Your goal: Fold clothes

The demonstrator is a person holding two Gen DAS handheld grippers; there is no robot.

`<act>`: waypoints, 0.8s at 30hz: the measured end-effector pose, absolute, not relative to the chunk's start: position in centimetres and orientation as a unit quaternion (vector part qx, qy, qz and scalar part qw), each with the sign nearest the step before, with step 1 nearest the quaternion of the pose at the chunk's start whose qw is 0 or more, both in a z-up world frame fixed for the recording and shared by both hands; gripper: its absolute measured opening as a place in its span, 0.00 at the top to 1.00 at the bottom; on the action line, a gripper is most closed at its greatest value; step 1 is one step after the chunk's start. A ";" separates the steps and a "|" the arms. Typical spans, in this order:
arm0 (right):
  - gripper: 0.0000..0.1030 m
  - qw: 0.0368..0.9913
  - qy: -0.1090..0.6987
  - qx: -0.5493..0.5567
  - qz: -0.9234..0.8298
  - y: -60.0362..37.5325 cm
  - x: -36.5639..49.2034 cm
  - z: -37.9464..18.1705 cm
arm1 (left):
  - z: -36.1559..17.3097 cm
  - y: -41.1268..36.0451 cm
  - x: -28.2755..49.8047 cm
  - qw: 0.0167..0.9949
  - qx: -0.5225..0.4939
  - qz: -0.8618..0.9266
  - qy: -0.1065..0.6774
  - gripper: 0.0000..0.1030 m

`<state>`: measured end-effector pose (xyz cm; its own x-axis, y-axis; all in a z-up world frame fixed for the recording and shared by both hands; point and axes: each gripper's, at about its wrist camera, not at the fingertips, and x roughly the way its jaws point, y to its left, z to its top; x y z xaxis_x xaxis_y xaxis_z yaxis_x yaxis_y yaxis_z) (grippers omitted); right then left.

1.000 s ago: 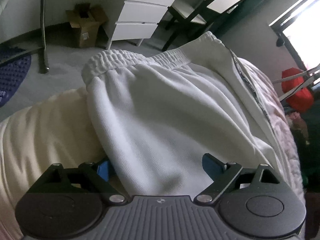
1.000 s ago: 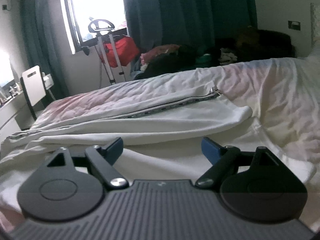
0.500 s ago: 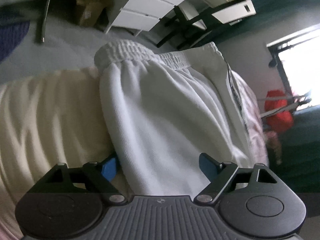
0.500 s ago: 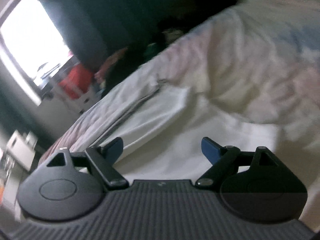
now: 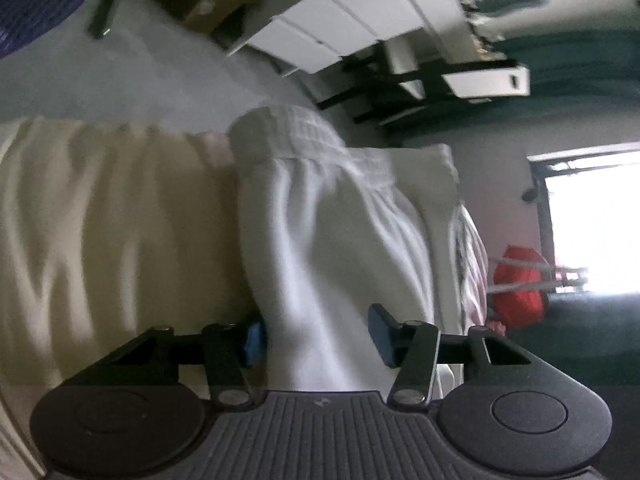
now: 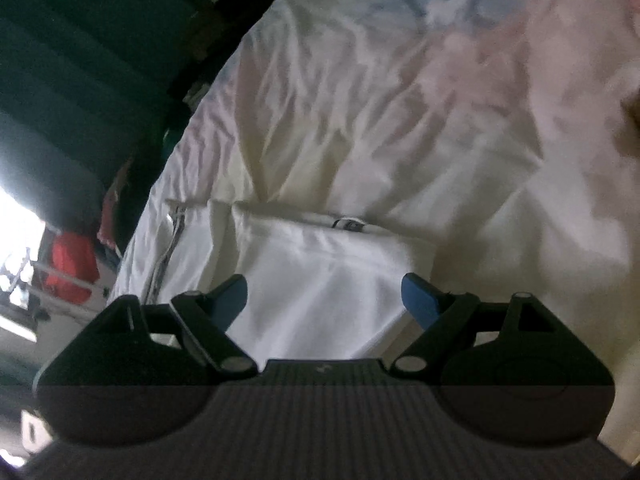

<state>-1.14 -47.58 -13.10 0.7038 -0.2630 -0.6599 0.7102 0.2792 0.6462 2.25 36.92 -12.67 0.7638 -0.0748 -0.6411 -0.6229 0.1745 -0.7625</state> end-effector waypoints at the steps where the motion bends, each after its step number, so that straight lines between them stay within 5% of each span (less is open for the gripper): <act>1: 0.17 0.763 0.216 0.518 -0.320 -47.8 -1.3 -13.3 | -13.0 37.2 2.2 0.707 -0.618 0.194 0.284 0.53; 6: 0.23 0.726 0.215 0.552 -0.350 -48.1 -2.6 -14.0 | -13.1 37.5 2.0 0.712 -0.615 0.196 0.276 0.62; 11: 0.23 0.706 0.232 0.598 -0.299 -47.4 -1.6 -15.5 | -12.9 37.5 2.7 0.720 -0.601 0.204 0.280 0.86; 14: 0.24 0.706 0.245 0.598 -0.290 -47.3 -0.1 -16.1 | -12.1 37.2 2.5 0.733 -0.591 0.208 0.266 0.91; 17: 0.45 0.712 0.238 0.589 -0.299 -47.5 0.7 -15.8 | -10.9 36.6 2.1 0.751 -0.579 0.203 0.243 0.94; 19: 0.68 0.722 0.237 0.577 -0.301 -47.5 1.2 -15.5 | -10.1 36.2 1.8 0.763 -0.571 0.200 0.228 0.94; 20: 0.91 0.724 0.237 0.572 -0.302 -47.5 1.3 -15.3 | -9.7 36.1 1.7 0.769 -0.567 0.198 0.221 0.95; 24: 0.94 0.750 0.202 0.550 -0.307 -47.6 0.4 -13.9 | -8.1 35.3 1.1 0.791 -0.549 0.191 0.191 0.95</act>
<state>0.37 -47.56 -13.88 0.7294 -0.2390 -0.6410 0.6832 0.2060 0.7006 1.12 35.32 -8.11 0.8544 0.0929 -0.5113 -0.5115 0.3238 -0.7959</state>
